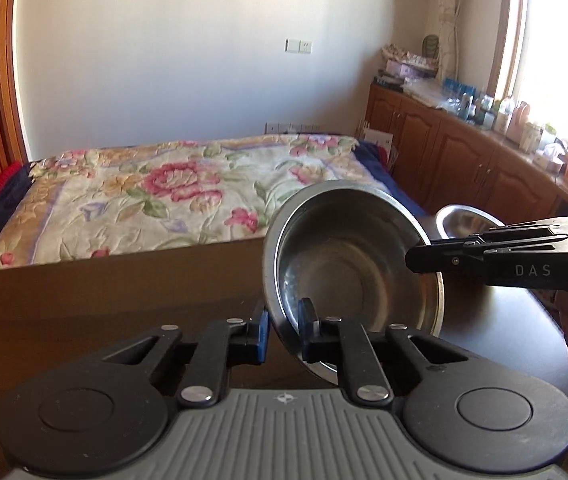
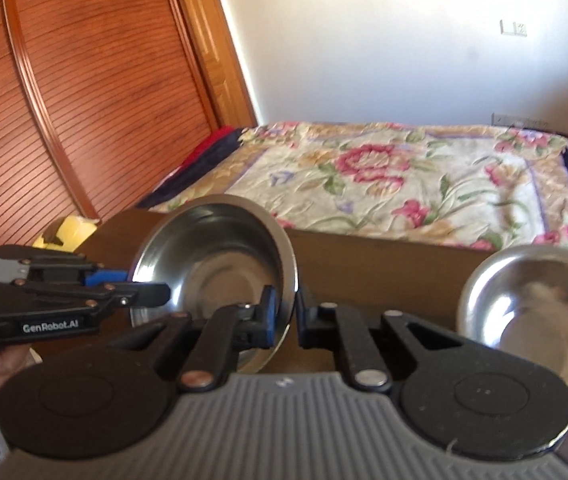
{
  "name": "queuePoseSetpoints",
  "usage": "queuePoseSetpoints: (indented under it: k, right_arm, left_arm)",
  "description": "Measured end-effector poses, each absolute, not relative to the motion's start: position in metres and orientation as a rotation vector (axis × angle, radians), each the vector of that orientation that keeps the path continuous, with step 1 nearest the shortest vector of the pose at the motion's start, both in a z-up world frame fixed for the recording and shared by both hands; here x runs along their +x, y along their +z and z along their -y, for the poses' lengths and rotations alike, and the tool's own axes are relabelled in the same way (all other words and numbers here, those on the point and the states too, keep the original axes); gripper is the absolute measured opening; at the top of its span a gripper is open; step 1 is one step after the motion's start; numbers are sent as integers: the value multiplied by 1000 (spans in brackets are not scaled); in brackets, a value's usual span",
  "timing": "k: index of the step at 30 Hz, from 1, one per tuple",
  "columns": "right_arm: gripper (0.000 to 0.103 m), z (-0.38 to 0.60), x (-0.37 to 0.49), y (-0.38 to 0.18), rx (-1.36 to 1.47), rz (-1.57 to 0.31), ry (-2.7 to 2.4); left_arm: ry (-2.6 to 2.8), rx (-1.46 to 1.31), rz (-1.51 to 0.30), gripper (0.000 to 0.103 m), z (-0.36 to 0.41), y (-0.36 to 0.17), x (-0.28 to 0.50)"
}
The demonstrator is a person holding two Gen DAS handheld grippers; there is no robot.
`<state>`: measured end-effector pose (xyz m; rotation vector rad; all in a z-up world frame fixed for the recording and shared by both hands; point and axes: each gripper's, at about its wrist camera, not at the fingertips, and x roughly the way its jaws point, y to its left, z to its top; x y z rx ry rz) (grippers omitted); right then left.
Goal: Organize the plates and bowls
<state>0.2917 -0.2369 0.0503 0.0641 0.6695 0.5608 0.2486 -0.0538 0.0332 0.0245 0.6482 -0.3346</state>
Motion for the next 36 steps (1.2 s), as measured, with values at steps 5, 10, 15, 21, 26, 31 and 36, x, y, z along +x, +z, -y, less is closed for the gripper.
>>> queuePoseSetpoints:
  k: [5, 10, 15, 21, 26, 31, 36]
  right_arm:
    - [10, 243, 278, 67, 52, -632, 534]
    - [10, 247, 261, 83, 33, -605, 520]
    - [10, 250, 239, 95, 18, -586, 507]
    - [10, 252, 214, 97, 15, -578, 494]
    - [10, 256, 193, 93, 27, -583, 494]
    - [10, 254, 171, 86, 27, -593, 491]
    - [10, 253, 151, 83, 17, -587, 489]
  left_arm:
    - [-354, 31, -607, 14, 62, 49, 233]
    - [-376, 42, -570, 14, 66, 64, 210]
    - [-394, 49, -546, 14, 66, 72, 184]
    - [-415, 44, -543, 14, 64, 70, 152]
    - [-434, 32, -551, 14, 61, 62, 127]
    - [-441, 12, -560, 14, 56, 54, 107]
    - [-454, 11, -564, 14, 55, 51, 91]
